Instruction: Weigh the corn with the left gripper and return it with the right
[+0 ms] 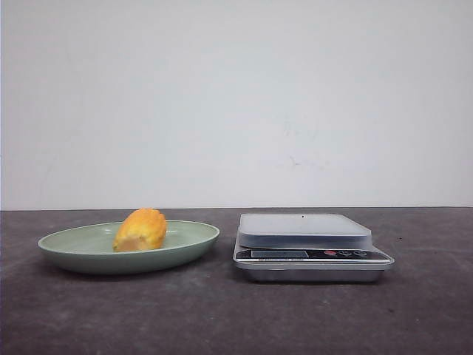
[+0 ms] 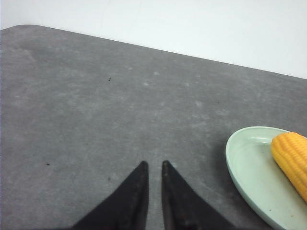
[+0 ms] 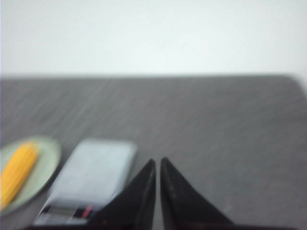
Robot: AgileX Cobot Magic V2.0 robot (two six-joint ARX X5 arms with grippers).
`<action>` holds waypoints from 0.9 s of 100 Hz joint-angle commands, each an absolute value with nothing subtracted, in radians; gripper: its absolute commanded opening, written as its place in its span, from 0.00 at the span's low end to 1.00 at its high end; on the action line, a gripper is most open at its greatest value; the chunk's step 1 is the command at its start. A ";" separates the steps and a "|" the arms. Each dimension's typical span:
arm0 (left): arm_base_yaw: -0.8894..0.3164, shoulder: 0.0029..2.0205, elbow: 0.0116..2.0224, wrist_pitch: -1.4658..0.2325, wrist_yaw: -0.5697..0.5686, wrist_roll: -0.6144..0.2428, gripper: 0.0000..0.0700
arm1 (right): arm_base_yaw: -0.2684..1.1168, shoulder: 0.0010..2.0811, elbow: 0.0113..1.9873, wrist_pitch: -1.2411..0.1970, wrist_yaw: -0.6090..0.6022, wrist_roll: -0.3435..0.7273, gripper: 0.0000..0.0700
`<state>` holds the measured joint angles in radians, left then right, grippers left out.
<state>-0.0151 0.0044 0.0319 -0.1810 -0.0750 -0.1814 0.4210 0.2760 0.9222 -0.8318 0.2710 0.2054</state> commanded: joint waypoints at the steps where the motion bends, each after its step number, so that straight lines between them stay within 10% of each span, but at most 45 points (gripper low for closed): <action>1: -0.013 0.003 0.015 -0.187 -0.074 -0.170 0.00 | 0.318 0.234 0.870 -0.738 0.231 0.167 0.01; 32: -0.013 0.003 0.015 -0.187 -0.074 -0.170 0.00 | 0.029 0.039 0.357 -0.357 0.019 0.075 0.01; 90: -0.013 0.003 0.016 -0.187 -0.074 -0.170 0.00 | 0.007 0.004 0.010 -0.152 0.027 0.071 0.01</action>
